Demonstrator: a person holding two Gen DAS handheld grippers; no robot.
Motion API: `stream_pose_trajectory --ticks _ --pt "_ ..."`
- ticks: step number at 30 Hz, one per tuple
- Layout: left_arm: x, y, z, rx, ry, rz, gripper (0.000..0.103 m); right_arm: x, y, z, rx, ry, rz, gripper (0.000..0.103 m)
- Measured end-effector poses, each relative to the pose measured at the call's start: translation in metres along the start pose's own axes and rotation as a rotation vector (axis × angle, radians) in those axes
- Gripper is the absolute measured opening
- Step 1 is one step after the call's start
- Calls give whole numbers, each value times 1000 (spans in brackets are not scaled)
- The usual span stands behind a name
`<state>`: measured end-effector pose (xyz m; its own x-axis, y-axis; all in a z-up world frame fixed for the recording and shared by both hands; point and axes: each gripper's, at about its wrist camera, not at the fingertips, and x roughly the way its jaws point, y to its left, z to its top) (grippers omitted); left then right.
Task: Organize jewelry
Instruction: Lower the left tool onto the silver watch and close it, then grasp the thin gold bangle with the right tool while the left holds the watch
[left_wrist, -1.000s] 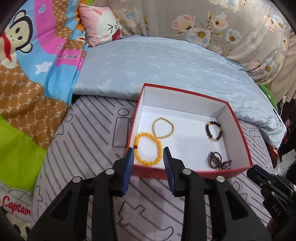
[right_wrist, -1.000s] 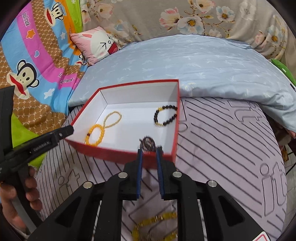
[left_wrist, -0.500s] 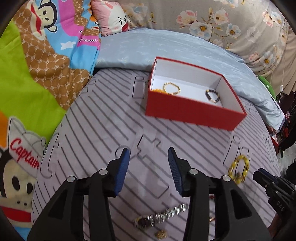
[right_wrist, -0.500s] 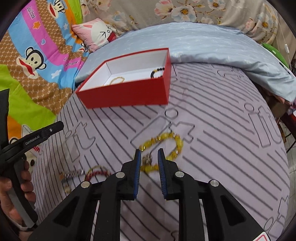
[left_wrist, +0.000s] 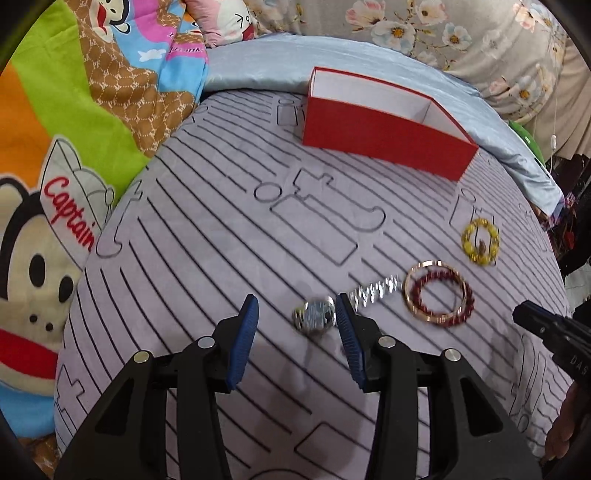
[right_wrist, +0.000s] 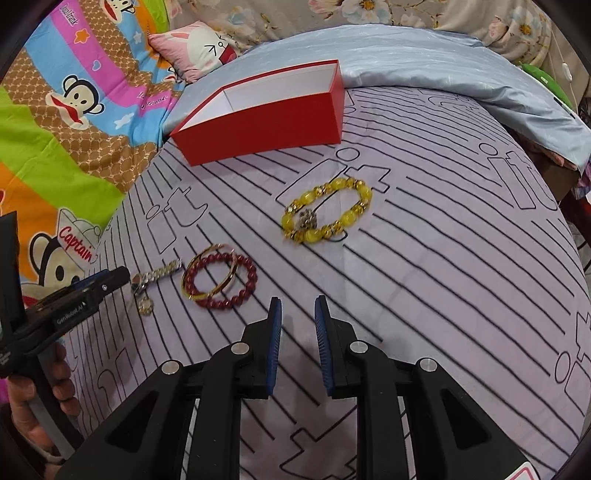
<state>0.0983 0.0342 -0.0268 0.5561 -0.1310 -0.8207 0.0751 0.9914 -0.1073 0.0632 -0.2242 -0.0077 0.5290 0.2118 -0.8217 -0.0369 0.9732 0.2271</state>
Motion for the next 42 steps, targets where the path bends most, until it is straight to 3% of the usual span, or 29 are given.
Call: stream_pose_trajectory --ticks 6,13,19,21,23,28,34,42 --pt "3 -3 -13 14 12 -17 41 -4 8 -12 -20 15 2 19" --pt "17 -11 -10 105 -6 -12 42 -6 11 -18 -28 23 3 19" --pt "21 -18 -8 151 -53 1 42 -4 15 -17 -35 30 7 19" --pt "22 -19 -6 148 -57 -4 39 -2 17 -16 -40 34 12 19" --pt "22 -22 -6 150 -63 -5 30 0 20 -14 -46 37 19 19" --pt "22 -23 -7 101 -70 -9 29 5 29 -10 -58 50 55 19" --pt "19 -22 -13 22 -96 45 29 16 45 -4 -94 55 74 20" --pt "19 -21 -13 5 -103 59 29 33 55 9 -91 57 85 21"
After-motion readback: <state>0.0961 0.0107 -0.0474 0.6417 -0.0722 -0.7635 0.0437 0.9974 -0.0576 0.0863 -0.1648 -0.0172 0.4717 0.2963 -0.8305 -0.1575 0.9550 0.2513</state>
